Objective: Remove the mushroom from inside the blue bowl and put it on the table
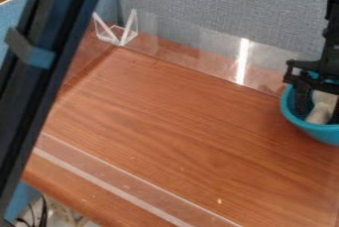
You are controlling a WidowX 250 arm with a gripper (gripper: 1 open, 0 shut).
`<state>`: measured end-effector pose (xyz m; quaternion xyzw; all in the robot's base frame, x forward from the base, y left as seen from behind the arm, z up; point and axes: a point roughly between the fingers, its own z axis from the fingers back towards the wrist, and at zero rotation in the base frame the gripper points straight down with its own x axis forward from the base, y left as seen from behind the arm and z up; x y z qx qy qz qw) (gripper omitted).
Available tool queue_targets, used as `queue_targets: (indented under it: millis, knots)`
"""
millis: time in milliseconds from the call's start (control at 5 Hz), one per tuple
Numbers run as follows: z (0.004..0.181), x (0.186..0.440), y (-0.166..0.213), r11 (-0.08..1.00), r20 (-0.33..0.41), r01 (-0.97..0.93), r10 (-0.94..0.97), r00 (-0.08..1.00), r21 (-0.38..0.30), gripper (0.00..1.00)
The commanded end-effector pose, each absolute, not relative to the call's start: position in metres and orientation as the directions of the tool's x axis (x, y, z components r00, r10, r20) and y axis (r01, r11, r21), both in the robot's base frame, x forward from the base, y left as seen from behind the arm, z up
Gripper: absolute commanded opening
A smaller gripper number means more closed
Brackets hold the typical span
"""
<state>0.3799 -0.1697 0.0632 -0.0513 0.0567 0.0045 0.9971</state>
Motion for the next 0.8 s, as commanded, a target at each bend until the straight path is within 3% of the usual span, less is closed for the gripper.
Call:
queue_targets:
  millis: [0, 200, 600]
  knots:
    - [0.110, 0.396, -0.168, 0.988, -0.001, -0.030, 0.031, 1.000, -0.148, 0.00]
    - [0.121, 0.388, -0.162, 0.990, -0.004, -0.035, 0.034, 0.999, -0.137, 0.00]
    - [0.120, 0.375, -0.139, 0.992, -0.029, -0.083, 0.081, 0.996, -0.098, 0.00]
